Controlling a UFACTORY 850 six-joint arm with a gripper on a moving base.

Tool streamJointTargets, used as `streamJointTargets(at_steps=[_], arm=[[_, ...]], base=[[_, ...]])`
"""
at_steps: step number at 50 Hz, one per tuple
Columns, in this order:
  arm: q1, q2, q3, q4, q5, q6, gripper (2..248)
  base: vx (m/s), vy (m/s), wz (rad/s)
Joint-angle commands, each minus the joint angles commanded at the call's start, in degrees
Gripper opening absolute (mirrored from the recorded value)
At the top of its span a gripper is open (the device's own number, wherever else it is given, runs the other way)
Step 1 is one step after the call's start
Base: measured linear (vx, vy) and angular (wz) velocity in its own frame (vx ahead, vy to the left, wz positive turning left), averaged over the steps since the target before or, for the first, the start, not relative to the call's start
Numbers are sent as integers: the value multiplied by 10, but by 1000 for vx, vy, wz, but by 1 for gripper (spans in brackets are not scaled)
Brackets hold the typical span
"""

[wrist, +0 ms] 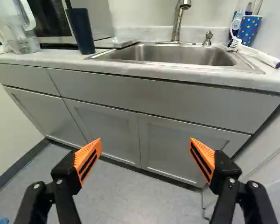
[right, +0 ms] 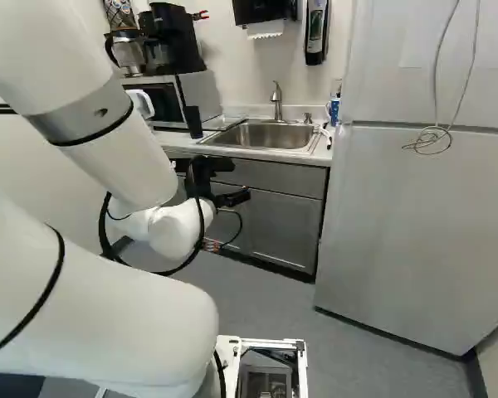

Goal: Rinse the cup and place it in the tray

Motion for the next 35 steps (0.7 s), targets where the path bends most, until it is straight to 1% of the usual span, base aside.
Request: streamJointTargets(at_steps=[15,24,35], arm=[[0,-4,-3,0,0,0,247],[0,-17,-20,0,0,0,247],[0,-23,-41,0,0,0,247]], base=[[0,0,0],[0,0,0],[0,0,0]])
